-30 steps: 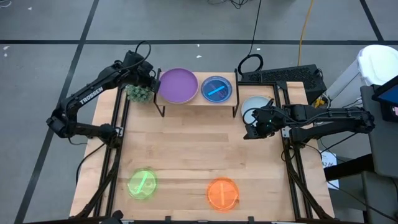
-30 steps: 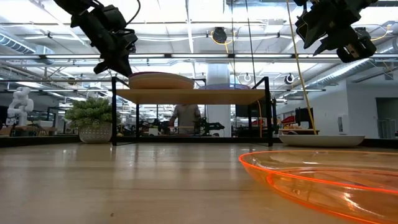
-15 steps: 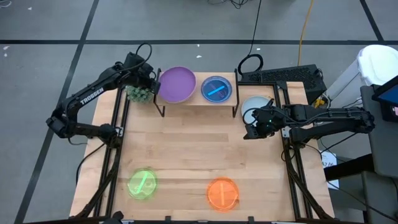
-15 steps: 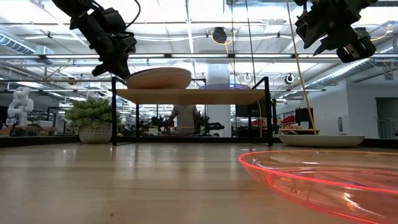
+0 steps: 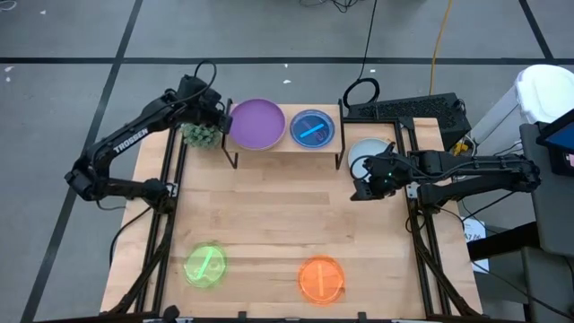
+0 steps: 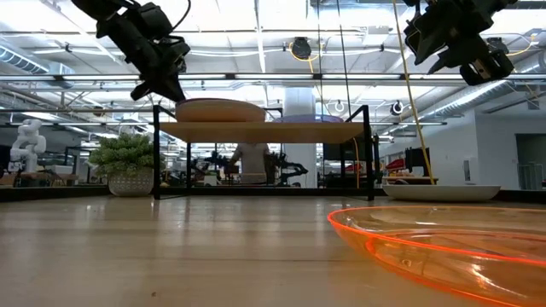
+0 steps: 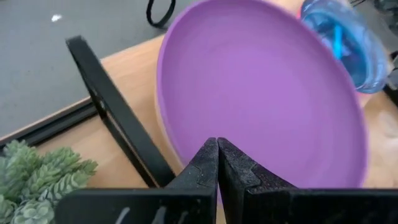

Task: Place and stack plates onto a shelf
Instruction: Stack the orange transparent plate on top of the blue transparent plate on the shelf

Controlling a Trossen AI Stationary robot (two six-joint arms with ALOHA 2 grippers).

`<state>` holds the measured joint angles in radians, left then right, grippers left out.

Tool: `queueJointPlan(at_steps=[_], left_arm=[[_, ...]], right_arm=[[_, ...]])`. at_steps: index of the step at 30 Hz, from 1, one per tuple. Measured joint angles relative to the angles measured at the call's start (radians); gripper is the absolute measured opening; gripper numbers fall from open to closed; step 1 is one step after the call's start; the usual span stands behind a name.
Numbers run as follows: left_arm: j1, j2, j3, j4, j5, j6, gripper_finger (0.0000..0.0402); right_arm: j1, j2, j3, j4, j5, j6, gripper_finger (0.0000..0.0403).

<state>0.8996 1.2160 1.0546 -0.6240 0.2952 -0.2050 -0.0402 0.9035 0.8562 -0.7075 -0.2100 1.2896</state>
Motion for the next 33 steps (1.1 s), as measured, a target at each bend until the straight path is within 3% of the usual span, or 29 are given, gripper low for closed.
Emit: queueJointPlan(at_steps=[10,20,28,33], left_arm=[[-0.089,-0.106,0.0,0.056,-0.008,-0.082,0.0003],[-0.387,-0.176,0.0,0.042,-0.009,-0.152,0.0003],[-0.596,-0.175,0.0,0.023,-0.049,-0.246,0.0003],[-0.706,-0.174,0.0,0.021,-0.153,-0.278,0.0003]], right_arm=[[0.005,0.0,0.0,0.034,0.0,-0.021,0.0089],[0.047,0.028,0.0,-0.011,0.03,-0.043,0.0089],[0.15,0.075,0.0,0.002,0.022,-0.025,0.009],[0.2,0.107,0.0,0.046,0.008,-0.018,0.0106]])
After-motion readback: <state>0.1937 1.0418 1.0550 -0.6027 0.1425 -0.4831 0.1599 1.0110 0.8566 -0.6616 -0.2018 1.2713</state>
